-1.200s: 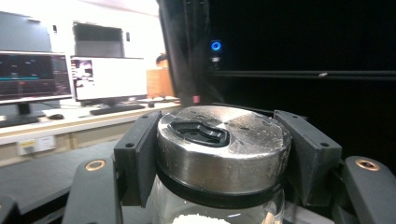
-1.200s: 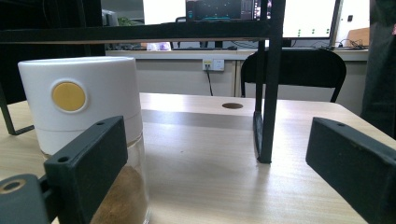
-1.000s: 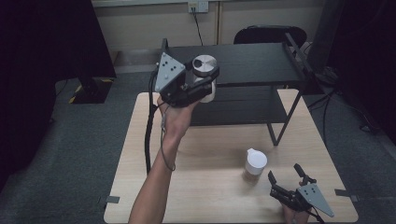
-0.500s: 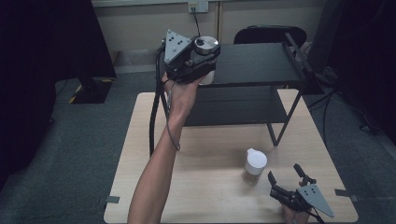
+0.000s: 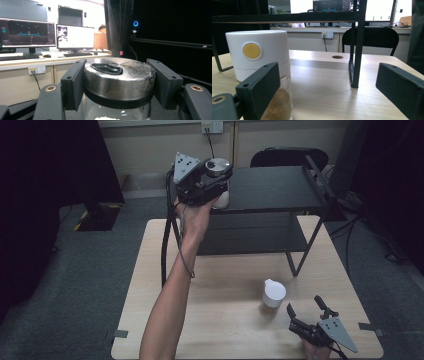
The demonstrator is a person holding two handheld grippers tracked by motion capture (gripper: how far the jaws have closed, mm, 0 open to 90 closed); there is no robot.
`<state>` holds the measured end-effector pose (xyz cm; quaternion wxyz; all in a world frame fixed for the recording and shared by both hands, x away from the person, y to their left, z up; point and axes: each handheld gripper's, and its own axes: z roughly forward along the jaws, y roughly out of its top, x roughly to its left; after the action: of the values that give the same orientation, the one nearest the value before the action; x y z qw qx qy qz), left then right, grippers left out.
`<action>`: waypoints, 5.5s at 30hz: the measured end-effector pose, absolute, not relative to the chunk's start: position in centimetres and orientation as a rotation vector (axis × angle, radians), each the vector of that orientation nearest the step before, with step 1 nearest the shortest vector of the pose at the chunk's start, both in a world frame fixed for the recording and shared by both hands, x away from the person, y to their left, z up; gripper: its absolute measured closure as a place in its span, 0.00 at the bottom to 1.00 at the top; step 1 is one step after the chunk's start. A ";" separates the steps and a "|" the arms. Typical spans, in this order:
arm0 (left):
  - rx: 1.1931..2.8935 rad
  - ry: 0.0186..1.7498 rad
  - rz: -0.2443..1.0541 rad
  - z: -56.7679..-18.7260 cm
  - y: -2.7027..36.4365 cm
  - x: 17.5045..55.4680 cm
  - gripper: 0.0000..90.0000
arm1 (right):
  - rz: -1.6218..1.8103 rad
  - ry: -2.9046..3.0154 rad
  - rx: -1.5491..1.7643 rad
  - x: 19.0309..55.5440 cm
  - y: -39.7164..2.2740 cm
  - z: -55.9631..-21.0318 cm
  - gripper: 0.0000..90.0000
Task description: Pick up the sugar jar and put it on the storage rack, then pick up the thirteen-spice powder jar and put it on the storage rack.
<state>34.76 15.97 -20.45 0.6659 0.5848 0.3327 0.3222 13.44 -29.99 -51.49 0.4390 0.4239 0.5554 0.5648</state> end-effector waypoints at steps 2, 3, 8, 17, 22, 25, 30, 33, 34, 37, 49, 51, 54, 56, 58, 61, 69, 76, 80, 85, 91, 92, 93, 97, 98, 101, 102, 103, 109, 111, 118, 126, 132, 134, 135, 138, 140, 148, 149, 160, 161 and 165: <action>1.320 0.750 0.730 -20.5 16.0 34.8 0.39 | 1.402 1.381 1.055 13.5 -30.0 -51.4 0.04; 1.320 0.750 0.730 -20.5 16.0 34.8 0.39 | 1.402 1.381 1.056 13.5 -30.0 -51.4 0.04; 1.318 0.740 0.734 -20.7 16.0 34.9 0.39 | 1.403 1.379 1.054 13.4 -30.0 -51.5 0.04; 1.285 0.773 0.776 -21.5 15.5 34.4 0.10 | 1.402 1.377 1.052 13.4 -29.9 -51.5 0.04; 1.255 0.740 0.801 -22.1 15.8 33.4 0.00 | 1.400 1.376 1.055 13.4 -29.9 -51.5 0.04; 1.261 0.724 0.809 -22.2 16.1 32.8 0.00 | 1.399 1.375 1.054 13.4 -29.9 -51.5 0.04; 1.227 0.686 0.778 -23.6 17.2 31.4 0.00 | 1.399 1.375 1.054 13.4 -29.9 -51.5 0.04; 1.235 0.682 0.772 -24.3 17.6 30.6 0.00 | 1.396 1.373 1.056 13.4 -29.8 -51.5 0.04; 1.232 0.681 0.772 -24.6 17.7 30.3 0.00 | 1.395 1.372 1.057 13.4 -29.8 -51.5 0.04; 1.214 0.688 0.775 -25.6 18.2 29.4 0.01 | 1.393 1.368 1.060 13.3 -29.7 -51.5 0.04; 1.197 0.650 0.783 -29.4 19.0 24.9 0.00 | 1.392 1.367 1.060 13.3 -29.7 -51.5 0.04; 1.213 0.651 0.777 -29.9 19.0 24.3 0.00 | 1.392 1.366 1.061 13.3 -29.7 -51.5 0.04; 1.235 0.657 0.761 -30.5 18.9 23.4 0.00 | 1.391 1.367 1.060 13.3 -29.7 -51.5 0.04; 1.228 0.650 0.756 -31.0 19.0 23.2 0.00 | 1.392 1.367 1.060 13.3 -29.7 -51.5 0.04; 1.216 0.654 0.793 -32.3 18.7 22.1 0.00 | 1.393 1.367 1.060 13.3 -29.7 -51.5 0.04; 1.224 0.665 0.822 -33.7 18.4 21.0 0.00 | 1.394 1.368 1.060 13.3 -29.7 -51.5 0.04; 1.218 0.695 0.801 -37.0 18.8 19.1 0.00 | 1.392 1.366 1.061 13.3 -29.7 -51.5 0.04; 1.232 0.696 0.799 -39.6 19.1 17.3 0.00 | 1.392 1.367 1.060 13.3 -29.6 -51.5 0.04; 1.242 0.720 0.799 -41.4 19.2 16.8 0.00 | 1.391 1.366 1.061 13.3 -29.6 -51.5 0.04; 1.296 0.746 0.812 -43.9 19.0 16.4 0.00 | 1.391 1.366 1.061 13.3 -29.6 -51.5 0.04; 1.362 0.743 0.808 -47.0 18.6 16.2 0.00 | 1.391 1.365 1.061 13.3 -29.6 -51.5 0.04; 1.369 0.756 0.809 -47.7 18.5 16.0 0.00 | 1.391 1.366 1.061 13.3 -29.6 -51.5 0.04; 1.365 0.762 0.810 -48.2 18.5 15.9 0.00 | 1.392 1.366 1.061 13.3 -29.6 -51.5 0.04; 1.354 0.803 0.795 -49.6 18.4 15.7 0.00 | 1.392 1.366 1.061 13.3 -29.6 -51.5 0.04; 1.355 0.809 0.795 -49.8 18.5 15.6 0.00 | 1.391 1.366 1.061 13.3 -29.6 -51.5 0.04; 1.357 0.825 0.793 -50.6 18.5 15.7 0.00 | 1.391 1.366 1.061 13.3 -29.6 -51.5 0.04; 1.358 0.836 0.797 -50.8 18.4 15.7 0.00 | 1.391 1.365 1.061 13.3 -29.6 -51.5 0.04; 1.360 0.843 0.791 -51.0 18.5 15.8 0.00 | 1.391 1.366 1.061 13.3 -29.6 -51.5 0.04; 1.363 0.867 0.792 -51.3 18.8 16.1 0.00 | 1.392 1.366 1.061 13.3 -29.6 -51.5 0.04; 1.374 0.871 0.803 -51.3 18.7 16.0 0.00 | 1.390 1.365 1.062 13.3 -29.6 -51.5 0.04; 1.378 0.865 0.874 -51.6 17.8 15.5 0.00 | 1.390 1.365 1.062 13.3 -29.6 -51.5 0.04; 1.348 0.907 0.920 -51.7 17.0 15.1 0.00 | 1.391 1.365 1.061 13.2 -29.6 -51.5 0.04; 1.341 0.922 0.936 -51.7 16.7 15.0 0.00 | 1.391 1.366 1.061 13.2 -29.6 -51.5 0.04; 1.341 0.924 0.937 -51.7 16.7 15.0 0.00 | 1.391 1.365 1.061 13.2 -29.6 -51.5 0.04; 1.341 0.924 0.937 -51.7 16.7 15.0 0.00 | 1.391 1.365 1.061 13.2 -29.6 -51.5 0.04; 1.341 0.924 0.937 -51.7 16.7 15.0 0.00 | 1.390 1.364 1.062 13.2 -29.5 -51.5 0.04; 1.341 0.924 0.937 -51.7 16.7 15.0 0.00 | 1.390 1.364 1.062 13.2 -29.5 -51.5 0.04; 1.341 0.924 0.937 -51.7 16.7 15.0 0.00 | 1.394 1.370 1.066 13.3 -29.7 -51.5 0.04; 1.341 0.924 0.937 -51.7 16.7 15.0 0.00 | 1.396 1.371 1.066 13.3 -29.7 -51.4 0.04; 1.339 0.929 0.941 -51.7 16.6 14.9 0.00 | 1.443 1.356 1.130 13.5 -30.5 -51.1 0.00; 1.339 0.929 0.941 -51.7 16.6 14.9 0.00 | 1.440 1.356 1.132 13.5 -30.5 -50.9 0.00; 1.339 0.929 0.941 -51.7 16.6 14.9 0.00 | 1.451 1.348 1.089 13.5 -30.7 -50.2 0.00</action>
<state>14.95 16.57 -51.71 0.5889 0.5751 0.3988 0.4042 13.49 -30.66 -50.23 0.4266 0.4357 0.5393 0.5807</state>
